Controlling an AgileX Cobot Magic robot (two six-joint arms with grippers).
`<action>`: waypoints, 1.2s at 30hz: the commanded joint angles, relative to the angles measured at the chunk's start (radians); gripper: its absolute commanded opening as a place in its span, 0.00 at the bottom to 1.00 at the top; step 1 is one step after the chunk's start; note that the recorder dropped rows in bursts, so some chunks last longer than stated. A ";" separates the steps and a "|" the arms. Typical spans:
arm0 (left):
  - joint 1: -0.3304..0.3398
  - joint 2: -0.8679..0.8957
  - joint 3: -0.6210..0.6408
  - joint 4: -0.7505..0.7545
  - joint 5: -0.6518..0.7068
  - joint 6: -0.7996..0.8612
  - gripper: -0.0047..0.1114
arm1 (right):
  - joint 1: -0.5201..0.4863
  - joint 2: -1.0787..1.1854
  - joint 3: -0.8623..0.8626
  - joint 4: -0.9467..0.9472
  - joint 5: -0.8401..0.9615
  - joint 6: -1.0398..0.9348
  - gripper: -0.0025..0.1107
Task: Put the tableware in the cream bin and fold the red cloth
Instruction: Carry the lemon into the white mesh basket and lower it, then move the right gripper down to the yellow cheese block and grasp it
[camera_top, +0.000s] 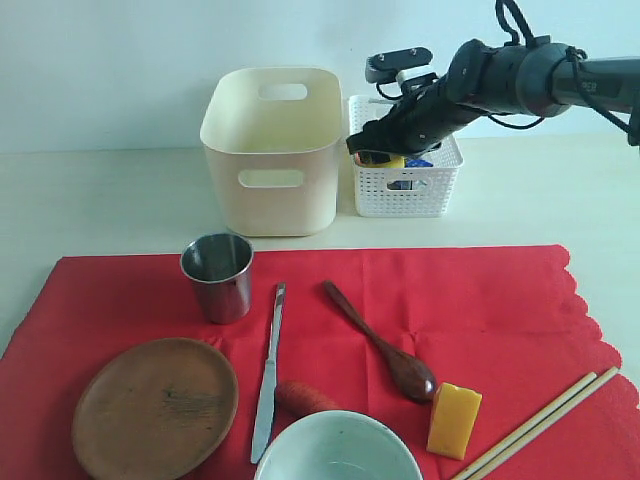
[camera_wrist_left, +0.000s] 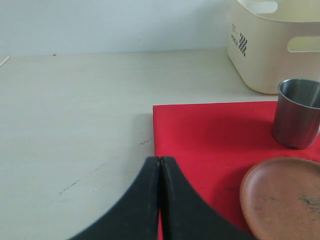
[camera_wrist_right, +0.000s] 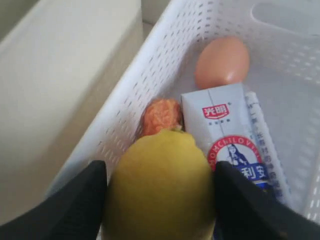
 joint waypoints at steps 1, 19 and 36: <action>0.000 -0.006 0.002 -0.010 -0.008 0.000 0.04 | -0.004 -0.004 -0.017 -0.005 0.017 -0.009 0.26; 0.000 -0.006 0.002 -0.010 -0.008 0.000 0.04 | -0.016 -0.223 -0.017 -0.213 0.351 0.224 0.65; 0.000 -0.006 0.002 -0.010 -0.008 0.000 0.04 | -0.016 -0.570 0.601 -0.233 0.185 0.225 0.62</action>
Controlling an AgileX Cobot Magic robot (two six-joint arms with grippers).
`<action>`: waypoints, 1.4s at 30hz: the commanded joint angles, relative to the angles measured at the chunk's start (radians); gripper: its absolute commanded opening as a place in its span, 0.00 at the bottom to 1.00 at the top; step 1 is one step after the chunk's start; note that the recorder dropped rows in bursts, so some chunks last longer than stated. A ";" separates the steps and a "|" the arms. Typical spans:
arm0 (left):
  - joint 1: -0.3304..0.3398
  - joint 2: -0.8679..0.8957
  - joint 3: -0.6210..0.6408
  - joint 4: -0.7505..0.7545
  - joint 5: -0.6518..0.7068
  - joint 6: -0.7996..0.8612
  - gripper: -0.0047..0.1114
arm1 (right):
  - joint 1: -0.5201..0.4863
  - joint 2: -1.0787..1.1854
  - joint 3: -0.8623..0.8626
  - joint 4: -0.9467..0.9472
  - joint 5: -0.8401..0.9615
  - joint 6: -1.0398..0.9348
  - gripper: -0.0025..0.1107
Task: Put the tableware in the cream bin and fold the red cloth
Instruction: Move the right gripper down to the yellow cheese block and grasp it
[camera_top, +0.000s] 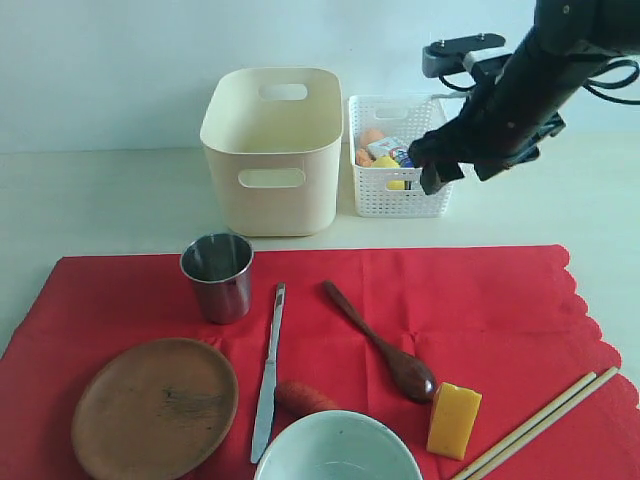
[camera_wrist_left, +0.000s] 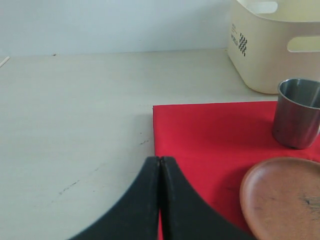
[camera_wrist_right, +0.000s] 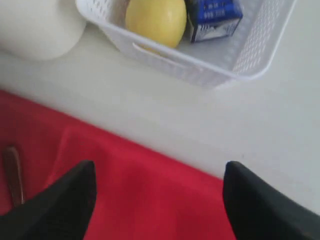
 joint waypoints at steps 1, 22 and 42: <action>0.000 -0.006 0.002 -0.010 -0.008 0.000 0.04 | -0.005 -0.110 0.168 -0.003 -0.103 0.001 0.62; 0.000 -0.006 0.002 -0.010 -0.008 0.000 0.04 | 0.134 -0.384 0.381 -0.084 0.271 0.033 0.61; 0.000 -0.006 0.002 -0.010 -0.008 0.000 0.04 | 0.217 -0.523 0.719 0.053 0.015 0.095 0.59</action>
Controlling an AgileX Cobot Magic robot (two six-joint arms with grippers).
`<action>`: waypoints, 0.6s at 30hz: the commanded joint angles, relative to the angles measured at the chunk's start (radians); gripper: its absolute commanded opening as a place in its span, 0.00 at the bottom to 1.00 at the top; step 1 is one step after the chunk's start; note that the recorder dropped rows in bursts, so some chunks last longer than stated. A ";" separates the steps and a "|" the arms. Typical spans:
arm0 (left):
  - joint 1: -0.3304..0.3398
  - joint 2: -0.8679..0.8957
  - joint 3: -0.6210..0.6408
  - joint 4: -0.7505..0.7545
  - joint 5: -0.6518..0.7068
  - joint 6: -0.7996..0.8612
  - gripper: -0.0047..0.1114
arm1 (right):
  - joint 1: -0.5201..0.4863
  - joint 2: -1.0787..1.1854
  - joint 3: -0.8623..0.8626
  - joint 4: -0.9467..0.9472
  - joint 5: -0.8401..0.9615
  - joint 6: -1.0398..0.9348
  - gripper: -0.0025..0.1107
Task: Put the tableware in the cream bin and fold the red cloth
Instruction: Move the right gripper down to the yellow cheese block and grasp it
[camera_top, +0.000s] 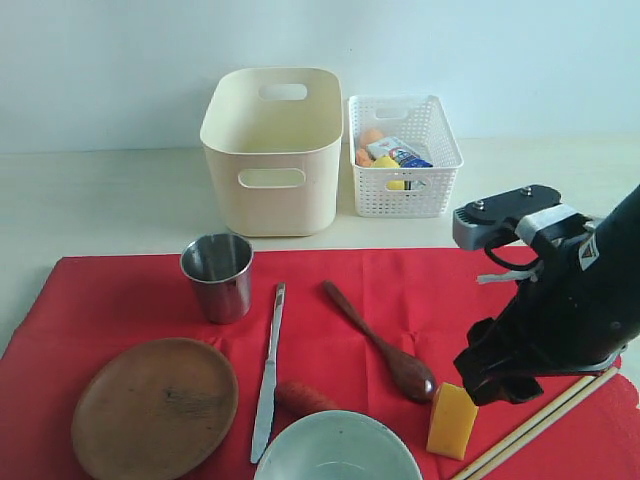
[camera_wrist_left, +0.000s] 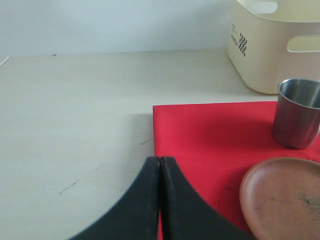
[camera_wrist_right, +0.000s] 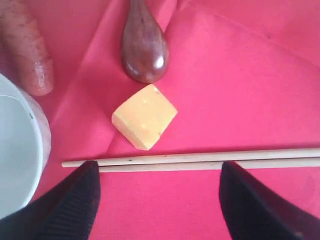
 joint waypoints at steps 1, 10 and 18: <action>0.000 -0.006 0.002 -0.010 -0.008 0.000 0.04 | 0.002 -0.008 0.031 0.012 -0.024 0.002 0.59; 0.000 -0.006 0.002 -0.010 -0.008 0.000 0.04 | 0.002 -0.008 0.038 0.012 0.037 0.023 0.59; 0.000 -0.006 0.002 -0.010 -0.008 0.000 0.04 | 0.002 -0.008 0.038 0.016 0.035 0.014 0.59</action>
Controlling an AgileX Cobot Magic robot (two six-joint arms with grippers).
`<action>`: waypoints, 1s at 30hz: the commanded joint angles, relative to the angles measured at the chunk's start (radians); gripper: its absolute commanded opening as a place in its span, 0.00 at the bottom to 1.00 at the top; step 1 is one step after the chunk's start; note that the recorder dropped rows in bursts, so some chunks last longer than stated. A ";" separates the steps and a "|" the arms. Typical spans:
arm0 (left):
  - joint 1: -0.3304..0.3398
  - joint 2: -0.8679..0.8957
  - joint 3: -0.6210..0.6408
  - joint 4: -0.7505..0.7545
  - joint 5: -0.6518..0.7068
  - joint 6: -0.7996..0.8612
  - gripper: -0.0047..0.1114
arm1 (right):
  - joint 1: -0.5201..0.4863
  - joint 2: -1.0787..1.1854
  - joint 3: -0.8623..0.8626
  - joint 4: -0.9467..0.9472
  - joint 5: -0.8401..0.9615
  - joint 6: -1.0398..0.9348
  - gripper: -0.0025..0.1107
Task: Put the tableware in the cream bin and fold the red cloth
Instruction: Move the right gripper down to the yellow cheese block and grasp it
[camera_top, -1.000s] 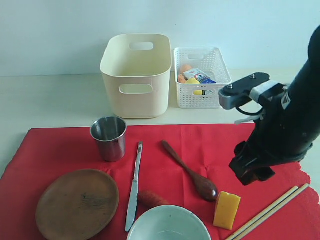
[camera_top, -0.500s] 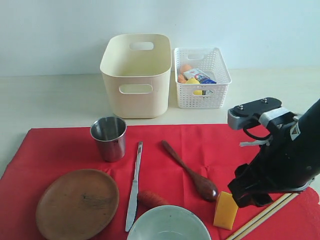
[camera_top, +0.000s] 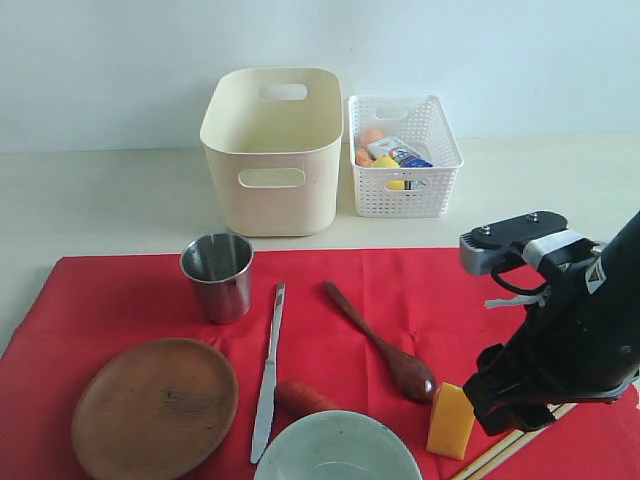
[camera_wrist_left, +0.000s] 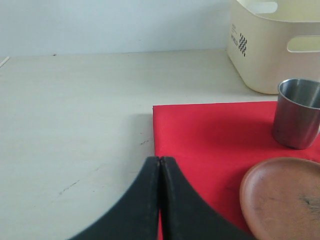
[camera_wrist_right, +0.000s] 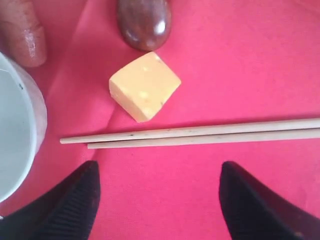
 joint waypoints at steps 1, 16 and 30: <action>0.000 -0.006 0.002 -0.010 -0.008 0.000 0.04 | 0.002 -0.008 0.005 0.033 -0.011 0.015 0.59; 0.000 -0.006 0.002 -0.010 -0.008 0.000 0.04 | 0.002 0.094 0.001 0.043 -0.150 0.175 0.59; 0.000 -0.006 0.002 -0.010 -0.008 0.000 0.04 | 0.006 0.125 0.001 0.179 -0.160 0.113 0.59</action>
